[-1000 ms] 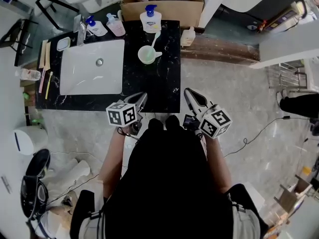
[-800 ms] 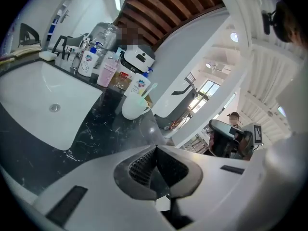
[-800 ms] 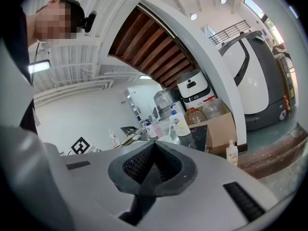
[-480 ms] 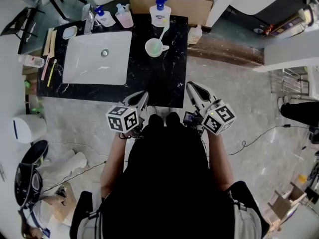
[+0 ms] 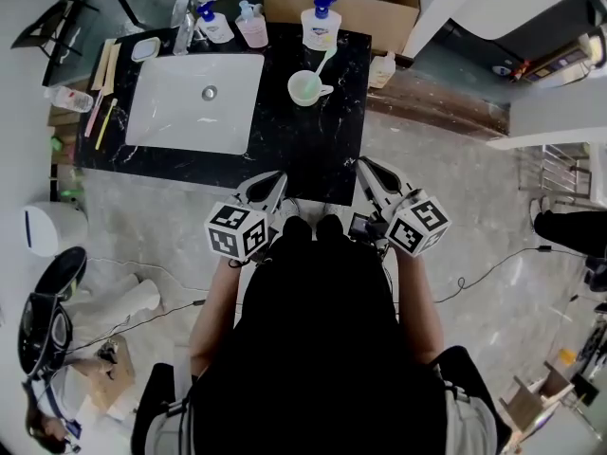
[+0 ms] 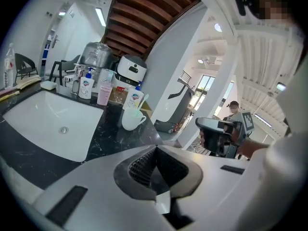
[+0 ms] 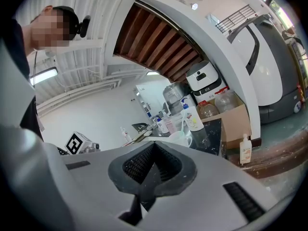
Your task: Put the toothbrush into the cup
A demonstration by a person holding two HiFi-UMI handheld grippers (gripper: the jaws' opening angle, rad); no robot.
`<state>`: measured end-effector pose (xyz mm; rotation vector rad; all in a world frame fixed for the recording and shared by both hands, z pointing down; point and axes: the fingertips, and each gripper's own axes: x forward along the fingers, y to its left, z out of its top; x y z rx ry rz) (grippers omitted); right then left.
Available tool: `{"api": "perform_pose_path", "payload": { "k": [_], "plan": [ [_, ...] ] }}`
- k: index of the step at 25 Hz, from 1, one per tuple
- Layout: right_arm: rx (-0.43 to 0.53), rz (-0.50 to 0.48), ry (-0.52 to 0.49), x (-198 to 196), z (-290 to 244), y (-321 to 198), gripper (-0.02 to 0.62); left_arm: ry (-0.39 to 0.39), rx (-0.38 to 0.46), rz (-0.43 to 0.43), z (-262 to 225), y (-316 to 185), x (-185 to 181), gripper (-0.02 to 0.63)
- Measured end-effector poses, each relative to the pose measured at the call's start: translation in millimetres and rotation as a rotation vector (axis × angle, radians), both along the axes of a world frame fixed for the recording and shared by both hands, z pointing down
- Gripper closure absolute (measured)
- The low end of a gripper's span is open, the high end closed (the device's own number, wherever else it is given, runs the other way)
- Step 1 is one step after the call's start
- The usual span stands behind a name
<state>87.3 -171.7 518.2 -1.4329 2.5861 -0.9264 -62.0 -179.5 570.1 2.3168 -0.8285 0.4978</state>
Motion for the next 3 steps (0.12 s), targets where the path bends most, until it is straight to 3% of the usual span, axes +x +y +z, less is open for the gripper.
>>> {"api": "perform_pose_path", "payload": {
  "k": [3],
  "plan": [
    [-0.005,-0.008,0.000,-2.2,1.3,1.9,0.581,0.026,0.031,-0.016,-8.5,-1.7,-0.9,0.597]
  ]
}}
